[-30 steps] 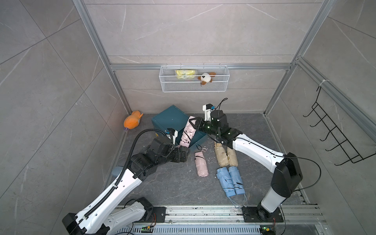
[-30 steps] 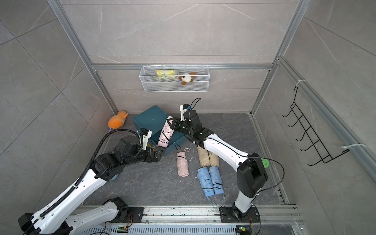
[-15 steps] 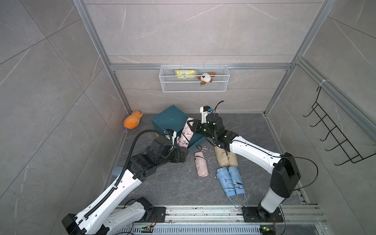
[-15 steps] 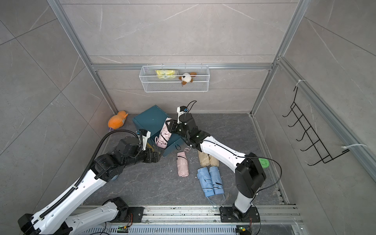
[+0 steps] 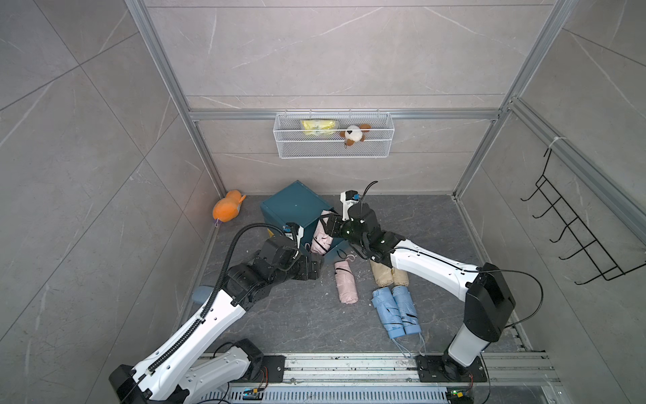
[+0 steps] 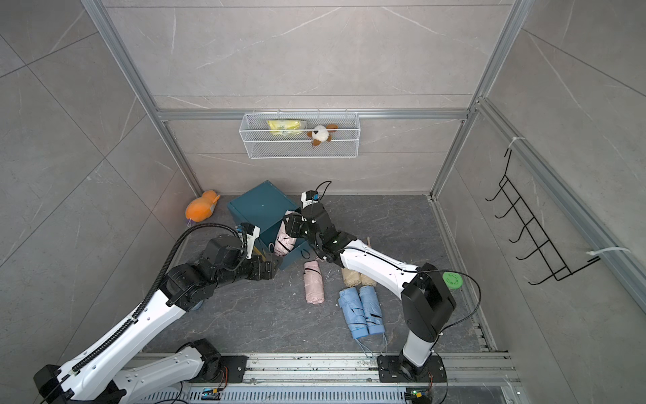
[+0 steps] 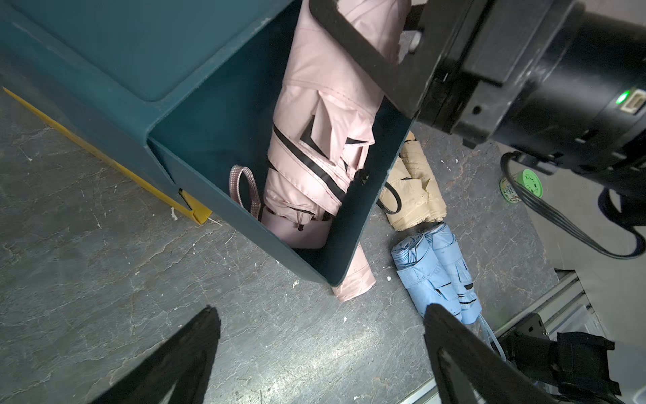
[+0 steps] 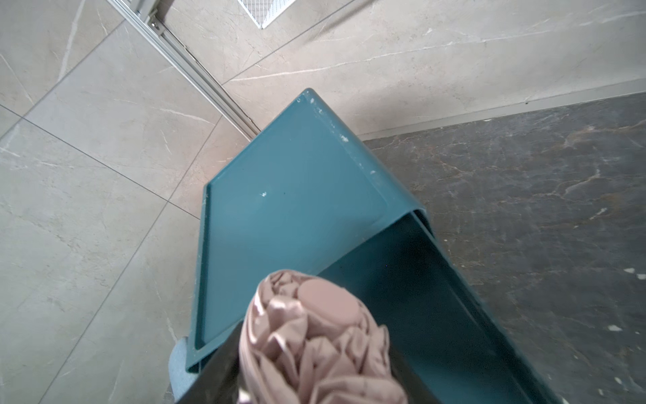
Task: Place the umbrella in the drawer by color
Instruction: Place the umbrella in the drawer.
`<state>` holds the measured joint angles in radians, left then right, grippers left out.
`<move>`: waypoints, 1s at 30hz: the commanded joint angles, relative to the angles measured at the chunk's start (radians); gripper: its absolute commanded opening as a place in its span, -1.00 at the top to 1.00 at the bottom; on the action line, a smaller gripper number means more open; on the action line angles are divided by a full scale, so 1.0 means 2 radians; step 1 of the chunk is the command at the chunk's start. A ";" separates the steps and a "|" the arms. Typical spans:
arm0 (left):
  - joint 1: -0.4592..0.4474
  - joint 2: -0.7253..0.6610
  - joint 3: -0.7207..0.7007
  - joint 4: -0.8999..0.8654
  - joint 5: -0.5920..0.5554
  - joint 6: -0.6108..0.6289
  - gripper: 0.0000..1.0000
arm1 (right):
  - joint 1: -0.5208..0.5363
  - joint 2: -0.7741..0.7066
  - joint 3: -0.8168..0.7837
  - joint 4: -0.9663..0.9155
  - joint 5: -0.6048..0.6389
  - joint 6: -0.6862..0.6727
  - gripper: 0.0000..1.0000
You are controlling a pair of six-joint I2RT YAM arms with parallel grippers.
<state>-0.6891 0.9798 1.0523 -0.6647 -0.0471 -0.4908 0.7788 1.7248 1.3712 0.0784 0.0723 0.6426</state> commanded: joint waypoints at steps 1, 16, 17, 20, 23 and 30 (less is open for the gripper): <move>0.003 0.002 0.000 0.016 0.005 -0.004 -0.88 | 0.008 -0.028 -0.007 -0.009 0.014 -0.023 -0.17; 0.004 0.017 0.009 0.022 0.012 -0.005 -0.89 | 0.008 -0.077 -0.021 -0.031 0.070 -0.064 -0.48; 0.005 0.016 0.011 0.022 0.013 -0.005 -0.89 | 0.008 -0.082 -0.022 -0.035 0.072 -0.067 -0.49; 0.005 0.017 0.014 0.018 0.017 -0.005 -0.88 | 0.008 -0.102 -0.024 -0.053 0.074 -0.076 -0.51; 0.005 0.013 0.016 0.009 0.024 -0.005 -0.89 | 0.008 -0.132 -0.034 -0.079 0.074 -0.087 -0.54; 0.005 -0.026 0.039 -0.059 0.072 -0.003 -0.91 | 0.008 -0.200 -0.064 -0.184 0.031 -0.119 -0.57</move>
<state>-0.6842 0.9802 1.0752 -0.7132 0.0357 -0.4957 0.7879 1.3651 1.2713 -0.1600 0.1795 0.4522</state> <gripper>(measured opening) 0.953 0.787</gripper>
